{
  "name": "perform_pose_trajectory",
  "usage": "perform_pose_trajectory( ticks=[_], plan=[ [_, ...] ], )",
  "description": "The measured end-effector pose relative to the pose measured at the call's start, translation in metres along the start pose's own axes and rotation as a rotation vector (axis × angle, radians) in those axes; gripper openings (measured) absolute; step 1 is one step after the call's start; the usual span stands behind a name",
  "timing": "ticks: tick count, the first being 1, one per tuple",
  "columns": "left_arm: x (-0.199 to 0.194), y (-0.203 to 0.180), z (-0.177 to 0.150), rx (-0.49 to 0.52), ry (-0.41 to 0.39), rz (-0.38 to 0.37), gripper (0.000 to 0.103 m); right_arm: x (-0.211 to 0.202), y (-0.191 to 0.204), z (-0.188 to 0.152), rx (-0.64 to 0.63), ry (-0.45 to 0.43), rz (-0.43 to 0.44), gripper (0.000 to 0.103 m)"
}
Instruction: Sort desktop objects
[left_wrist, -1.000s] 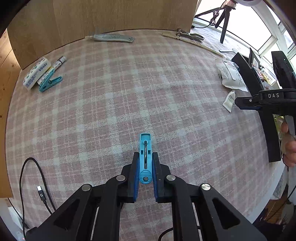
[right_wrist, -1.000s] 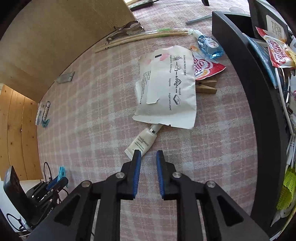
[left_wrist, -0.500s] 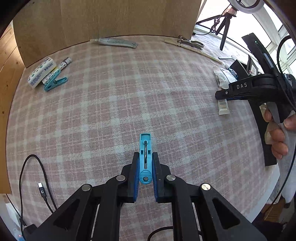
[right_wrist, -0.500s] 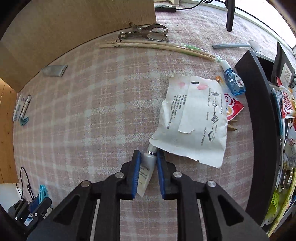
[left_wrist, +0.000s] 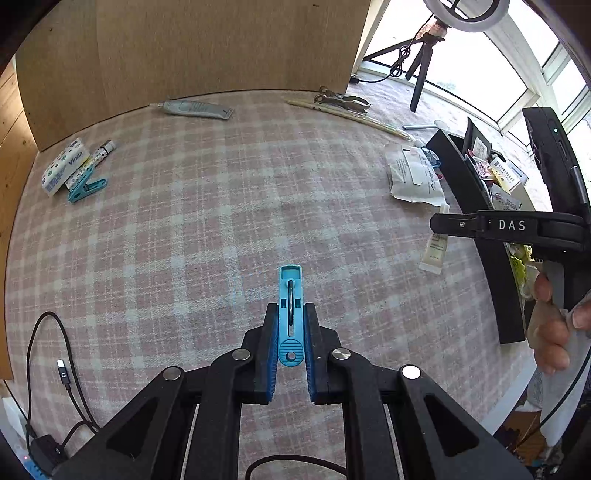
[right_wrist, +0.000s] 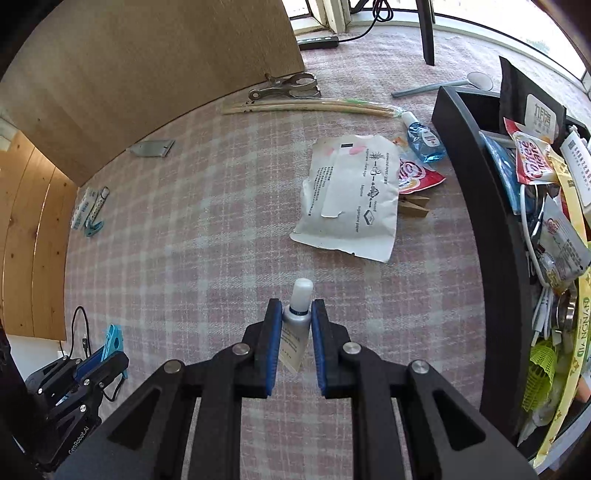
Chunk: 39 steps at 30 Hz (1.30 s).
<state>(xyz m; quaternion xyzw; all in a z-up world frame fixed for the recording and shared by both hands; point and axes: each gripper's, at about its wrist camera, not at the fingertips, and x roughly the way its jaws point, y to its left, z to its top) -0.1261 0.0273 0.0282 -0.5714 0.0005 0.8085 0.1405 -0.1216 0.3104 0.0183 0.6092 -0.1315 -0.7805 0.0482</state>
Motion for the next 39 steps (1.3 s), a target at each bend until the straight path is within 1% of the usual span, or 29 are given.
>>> perform_pose_trajectory(
  ticks=[2,4,5,8,11,12,16,23,27,30,32,33,34,35,36,37,38,39],
  plan=[
    [0.001,-0.020,0.003,0.028,-0.002,-0.016,0.011,-0.015,0.000,-0.008,0.020,-0.032,0.005,0.016],
    [0.002,-0.042,0.007,0.060,-0.003,-0.032,0.011,-0.022,0.010,-0.001,0.040,-0.057,0.011,0.016],
    [0.004,-0.054,0.009,0.076,-0.003,-0.042,0.011,-0.028,0.008,-0.005,0.051,-0.067,0.013,0.016],
    [0.008,-0.091,0.014,0.119,-0.004,-0.076,0.011,-0.050,-0.021,-0.015,0.089,-0.099,0.004,0.016],
    [0.011,-0.130,0.020,0.159,-0.005,-0.120,0.011,-0.054,-0.057,-0.017,0.144,-0.121,0.007,0.016],
    [0.013,-0.143,0.022,0.171,-0.004,-0.133,0.011,-0.063,-0.070,-0.020,0.158,-0.129,0.001,0.016],
    [0.019,-0.194,0.027,0.211,0.007,-0.199,0.011,-0.097,-0.122,-0.032,0.207,-0.164,-0.037,0.016],
    [0.030,-0.278,0.041,0.295,0.013,-0.253,0.011,-0.140,-0.205,-0.047,0.303,-0.215,-0.109,0.016],
    [0.032,-0.319,0.051,0.335,0.008,-0.271,0.011,-0.151,-0.236,-0.048,0.332,-0.226,-0.130,0.016],
    [0.031,-0.346,0.056,0.358,0.000,-0.280,0.011,-0.155,-0.248,-0.046,0.334,-0.232,-0.139,0.016],
    [0.030,-0.360,0.060,0.371,-0.020,-0.275,0.011,-0.158,-0.252,-0.043,0.322,-0.240,-0.137,0.016],
    [0.030,-0.366,0.061,0.377,-0.036,-0.263,0.016,-0.160,-0.252,-0.042,0.307,-0.249,-0.136,0.016],
    [0.031,-0.370,0.063,0.379,-0.040,-0.248,0.039,-0.161,-0.252,-0.040,0.290,-0.254,-0.143,0.016],
    [0.032,-0.371,0.065,0.374,-0.039,-0.244,0.052,-0.162,-0.251,-0.038,0.276,-0.254,-0.158,0.019],
    [0.031,-0.370,0.066,0.367,-0.048,-0.246,0.057,-0.162,-0.250,-0.036,0.266,-0.254,-0.169,0.026],
    [0.030,-0.369,0.067,0.366,-0.058,-0.235,0.056,-0.163,-0.248,-0.036,0.257,-0.263,-0.169,0.031],
    [0.029,-0.368,0.067,0.369,-0.064,-0.219,0.055,-0.165,-0.247,-0.036,0.247,-0.275,-0.162,0.038],
    [0.028,-0.366,0.067,0.370,-0.068,-0.207,0.055,-0.166,-0.245,-0.035,0.235,-0.286,-0.160,0.041]
  ],
)
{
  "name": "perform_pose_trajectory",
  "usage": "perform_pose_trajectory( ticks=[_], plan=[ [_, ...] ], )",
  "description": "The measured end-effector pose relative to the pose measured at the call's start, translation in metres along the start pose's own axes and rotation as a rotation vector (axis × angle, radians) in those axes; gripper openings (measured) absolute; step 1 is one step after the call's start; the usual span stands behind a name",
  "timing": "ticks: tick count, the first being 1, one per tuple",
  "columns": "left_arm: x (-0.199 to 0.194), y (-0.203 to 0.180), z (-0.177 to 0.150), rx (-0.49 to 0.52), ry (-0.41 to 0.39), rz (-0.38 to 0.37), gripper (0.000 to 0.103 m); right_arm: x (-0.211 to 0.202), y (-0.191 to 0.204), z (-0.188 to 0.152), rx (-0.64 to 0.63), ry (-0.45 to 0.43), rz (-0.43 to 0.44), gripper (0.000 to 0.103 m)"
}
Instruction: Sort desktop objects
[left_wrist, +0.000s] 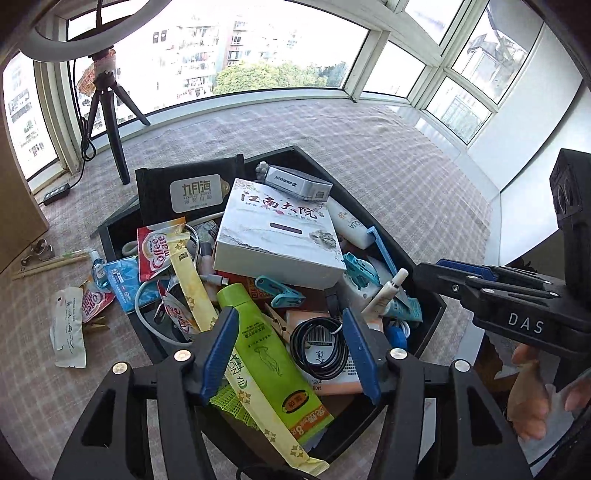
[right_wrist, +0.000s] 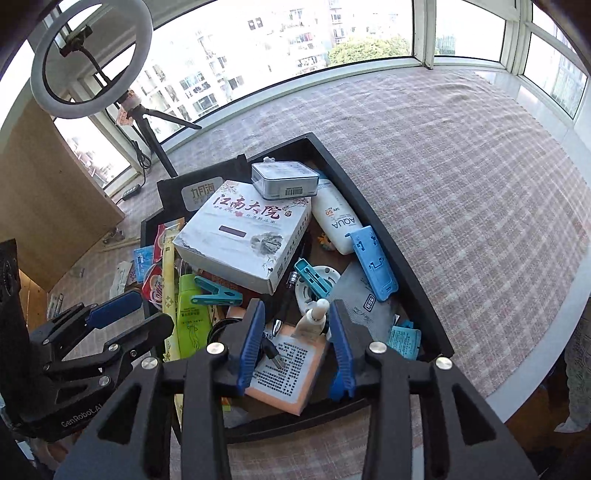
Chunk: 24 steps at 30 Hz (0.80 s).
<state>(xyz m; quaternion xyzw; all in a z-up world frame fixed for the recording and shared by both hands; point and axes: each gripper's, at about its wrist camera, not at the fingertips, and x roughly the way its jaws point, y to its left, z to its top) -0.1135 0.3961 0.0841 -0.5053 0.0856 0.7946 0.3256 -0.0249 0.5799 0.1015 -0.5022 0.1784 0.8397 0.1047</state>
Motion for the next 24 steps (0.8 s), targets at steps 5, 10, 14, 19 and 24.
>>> perform_pose_trajectory(
  ticks=[5,10,14,19,24],
  plan=[
    [-0.008,0.018,-0.009,-0.041,0.009,0.025,0.055,0.003,0.016,0.000,-0.062,-0.005,0.012,0.041],
    [-0.023,0.042,-0.024,-0.087,0.002,0.060,0.055,0.016,0.045,-0.003,-0.139,0.036,0.078,0.041],
    [-0.041,0.063,-0.040,-0.122,-0.013,0.096,0.055,0.021,0.069,-0.009,-0.186,0.049,0.149,0.041],
    [-0.068,0.087,-0.063,-0.173,-0.042,0.132,0.055,0.018,0.100,-0.016,-0.224,0.063,0.263,0.041],
    [-0.095,0.108,-0.088,-0.217,-0.074,0.169,0.055,0.017,0.136,-0.028,-0.255,0.091,0.367,0.042]
  ],
)
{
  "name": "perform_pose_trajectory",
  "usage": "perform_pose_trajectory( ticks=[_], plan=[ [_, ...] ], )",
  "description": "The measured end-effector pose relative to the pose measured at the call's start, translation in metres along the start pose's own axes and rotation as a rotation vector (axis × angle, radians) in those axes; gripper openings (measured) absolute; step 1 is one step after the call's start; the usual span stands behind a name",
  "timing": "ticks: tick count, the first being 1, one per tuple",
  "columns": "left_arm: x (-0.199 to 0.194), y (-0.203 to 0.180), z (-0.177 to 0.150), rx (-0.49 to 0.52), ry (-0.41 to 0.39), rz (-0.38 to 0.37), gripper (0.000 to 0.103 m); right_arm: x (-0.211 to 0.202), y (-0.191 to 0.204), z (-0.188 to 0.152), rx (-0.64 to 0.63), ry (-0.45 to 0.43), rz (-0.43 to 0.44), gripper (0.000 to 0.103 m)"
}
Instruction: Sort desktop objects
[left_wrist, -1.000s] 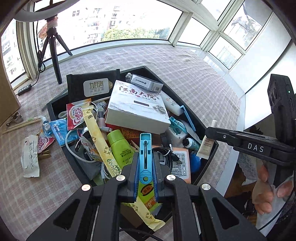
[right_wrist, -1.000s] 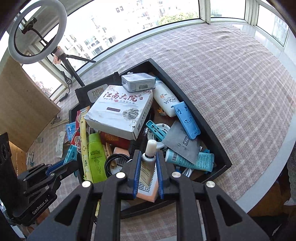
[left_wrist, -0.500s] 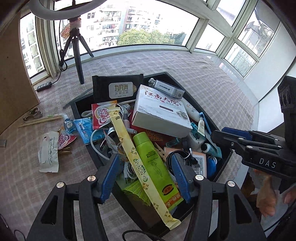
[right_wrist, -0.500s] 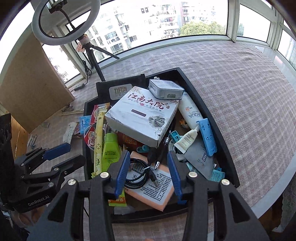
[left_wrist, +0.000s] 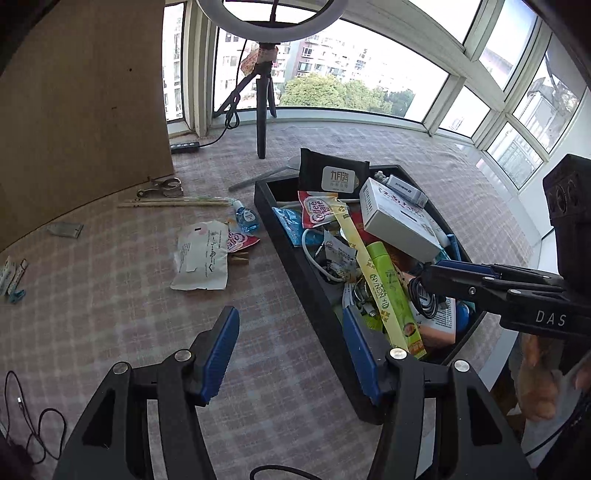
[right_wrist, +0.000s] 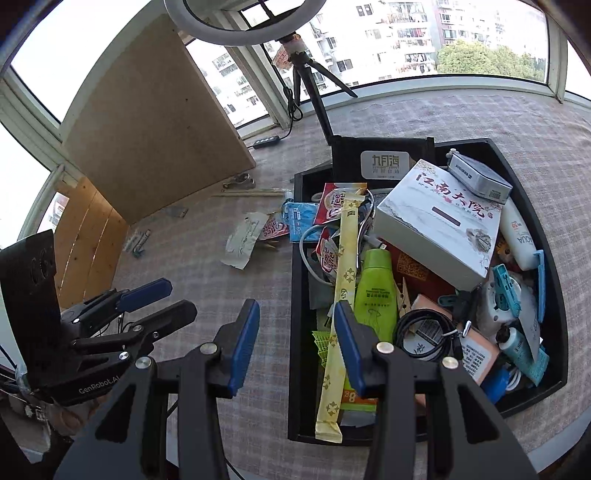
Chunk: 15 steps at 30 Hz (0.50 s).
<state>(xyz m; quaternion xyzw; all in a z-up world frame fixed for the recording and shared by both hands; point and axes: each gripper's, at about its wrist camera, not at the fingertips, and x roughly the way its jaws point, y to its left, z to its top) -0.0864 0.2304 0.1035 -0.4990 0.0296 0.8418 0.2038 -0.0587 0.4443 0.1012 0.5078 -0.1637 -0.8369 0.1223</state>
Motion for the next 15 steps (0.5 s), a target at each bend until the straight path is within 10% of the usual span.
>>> perform_pose_trajectory(
  ticks=[15],
  plan=[
    [-0.063,0.101,-0.052,-0.133,-0.046,0.131,0.055,0.040,0.124,-0.022,-0.166,-0.012,-0.019,0.042]
  ],
)
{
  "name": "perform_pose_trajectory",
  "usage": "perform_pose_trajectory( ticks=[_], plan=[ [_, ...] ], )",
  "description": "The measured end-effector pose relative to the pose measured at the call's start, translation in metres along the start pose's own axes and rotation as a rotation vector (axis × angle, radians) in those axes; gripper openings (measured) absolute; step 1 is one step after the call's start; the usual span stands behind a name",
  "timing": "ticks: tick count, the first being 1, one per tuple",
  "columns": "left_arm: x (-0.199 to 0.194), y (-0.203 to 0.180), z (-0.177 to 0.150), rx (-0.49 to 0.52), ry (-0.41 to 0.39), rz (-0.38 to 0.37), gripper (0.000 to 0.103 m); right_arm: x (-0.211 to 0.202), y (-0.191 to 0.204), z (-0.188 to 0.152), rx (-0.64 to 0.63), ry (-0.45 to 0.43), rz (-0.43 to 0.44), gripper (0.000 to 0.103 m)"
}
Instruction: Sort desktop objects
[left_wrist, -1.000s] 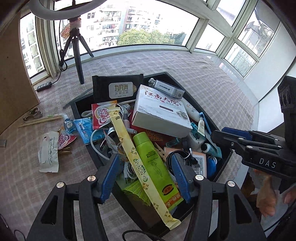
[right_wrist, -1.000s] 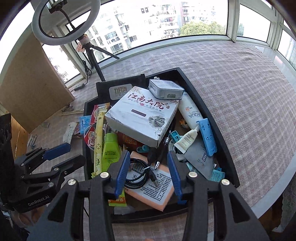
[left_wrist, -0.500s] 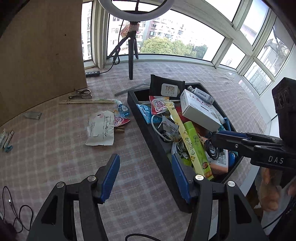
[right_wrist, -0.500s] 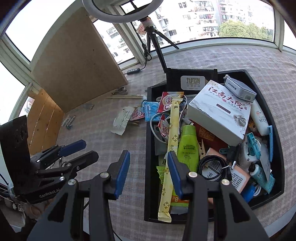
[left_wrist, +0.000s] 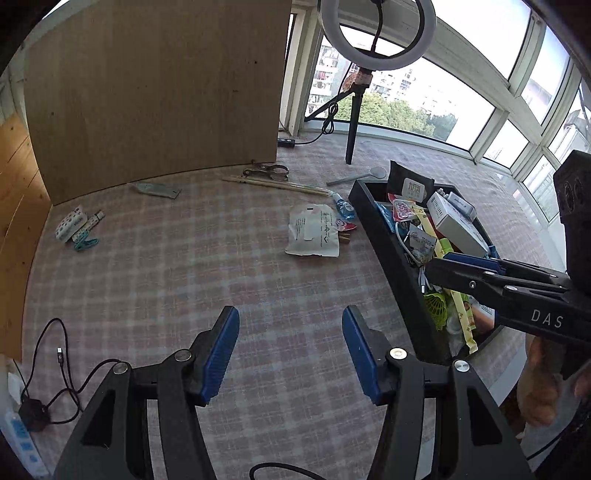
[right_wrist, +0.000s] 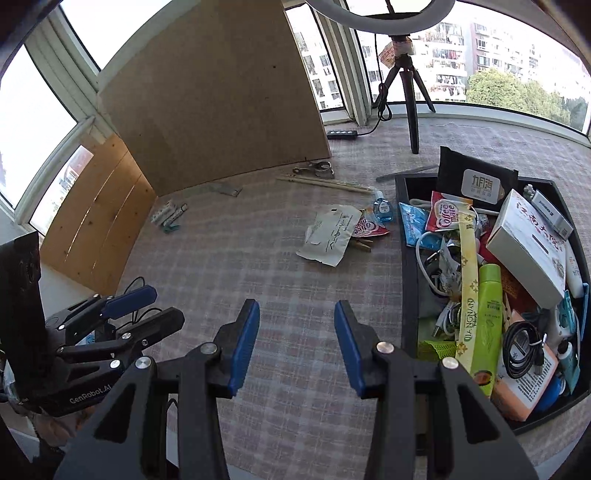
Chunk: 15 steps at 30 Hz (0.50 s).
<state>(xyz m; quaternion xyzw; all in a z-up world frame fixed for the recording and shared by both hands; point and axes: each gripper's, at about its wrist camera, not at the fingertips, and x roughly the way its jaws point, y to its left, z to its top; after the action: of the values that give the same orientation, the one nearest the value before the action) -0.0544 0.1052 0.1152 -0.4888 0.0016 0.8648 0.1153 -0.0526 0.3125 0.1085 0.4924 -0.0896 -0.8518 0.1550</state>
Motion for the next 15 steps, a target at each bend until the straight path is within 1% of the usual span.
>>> perform_pose_trajectory(
  ticks=[2,7,11,13,15],
  plan=[
    [-0.005,0.014,-0.004,-0.018,-0.006,0.022,0.055,0.004,0.016,-0.002,-0.025,-0.003,-0.019,0.042],
    [-0.019,0.043,-0.013,-0.056,-0.023,0.064,0.055,0.011,0.044,-0.008,-0.052,-0.015,-0.028,0.042],
    [-0.029,0.063,-0.019,-0.087,-0.048,0.104,0.057,0.012,0.064,-0.014,-0.080,-0.047,-0.083,0.042],
    [-0.030,0.072,-0.022,-0.101,-0.055,0.134,0.061,0.014,0.071,-0.018,-0.092,-0.070,-0.123,0.044],
    [-0.029,0.080,-0.025,-0.110,-0.052,0.163,0.061,0.017,0.074,-0.021,-0.090,-0.088,-0.165,0.046]
  ],
)
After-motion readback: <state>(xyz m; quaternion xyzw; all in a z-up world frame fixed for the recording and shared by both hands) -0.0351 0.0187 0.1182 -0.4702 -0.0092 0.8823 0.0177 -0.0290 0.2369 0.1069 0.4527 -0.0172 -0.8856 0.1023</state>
